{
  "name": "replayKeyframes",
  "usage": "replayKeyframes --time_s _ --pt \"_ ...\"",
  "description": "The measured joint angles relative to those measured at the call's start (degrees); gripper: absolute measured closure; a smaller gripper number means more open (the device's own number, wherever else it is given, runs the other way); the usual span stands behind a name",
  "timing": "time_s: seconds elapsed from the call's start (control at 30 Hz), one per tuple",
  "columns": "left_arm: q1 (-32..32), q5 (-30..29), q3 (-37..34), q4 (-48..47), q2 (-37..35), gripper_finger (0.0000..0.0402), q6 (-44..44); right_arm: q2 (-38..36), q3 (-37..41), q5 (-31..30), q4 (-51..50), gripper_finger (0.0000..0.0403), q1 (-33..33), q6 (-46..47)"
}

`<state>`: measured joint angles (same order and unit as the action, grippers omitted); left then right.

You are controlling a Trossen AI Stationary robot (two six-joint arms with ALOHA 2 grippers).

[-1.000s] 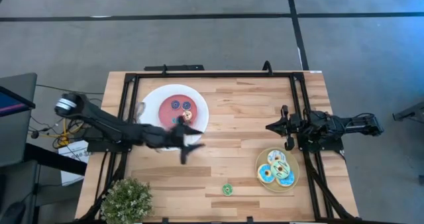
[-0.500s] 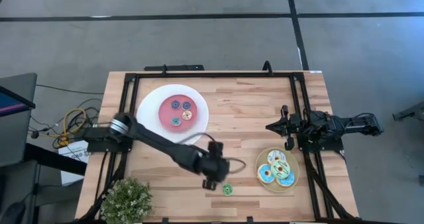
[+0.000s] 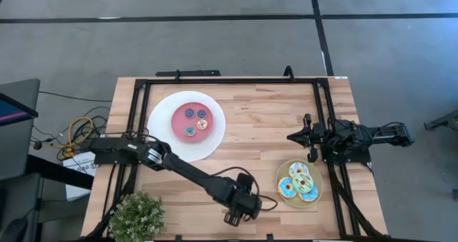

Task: Pick & Place donuts
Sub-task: Put the small green donut onto the pink plate

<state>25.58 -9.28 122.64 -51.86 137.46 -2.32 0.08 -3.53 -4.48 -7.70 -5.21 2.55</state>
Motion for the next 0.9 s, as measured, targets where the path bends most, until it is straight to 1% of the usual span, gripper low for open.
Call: replayKeyframes --time_s 0.07,0.3,0.43,0.5,0.63,0.7,0.8,0.9 --pt "-0.1 1.6 0.0 0.4 0.6 0.0157 -0.4 0.0 0.0 0.0 0.0 0.0397 0.0 0.0" --pt "-0.1 1.1 0.1 1.5 0.6 0.0092 -0.7 0.0 0.0 0.0 0.0 0.0397 0.0 0.0" --pt "-0.1 2.8 -0.3 2.7 2.1 0.0074 -0.6 0.0 0.0 0.0 0.0 0.0397 0.0 0.0" --pt "-0.2 4.0 -0.4 3.8 3.4 0.0073 -0.4 0.0 0.0 0.0 0.0 0.0397 0.0 0.0" --pt "-0.2 3.9 -0.7 7.3 4.1 0.0077 0.8 0.0 0.0 0.0 0.1 0.0397 0.0 0.0" --pt "-0.2 3.9 -0.7 7.0 4.3 0.0082 1.2 0.0 0.0 0.0 0.3 0.0397 0.0 0.0" --pt "-0.4 4.7 -1.0 6.9 4.4 0.0095 1.2 0.2 0.0 0.0 0.2 0.0397 0.0 0.0" --pt "-0.5 6.0 -1.1 6.5 4.4 0.0117 0.3 0.7 0.0 0.0 0.1 0.0397 0.0 0.0"
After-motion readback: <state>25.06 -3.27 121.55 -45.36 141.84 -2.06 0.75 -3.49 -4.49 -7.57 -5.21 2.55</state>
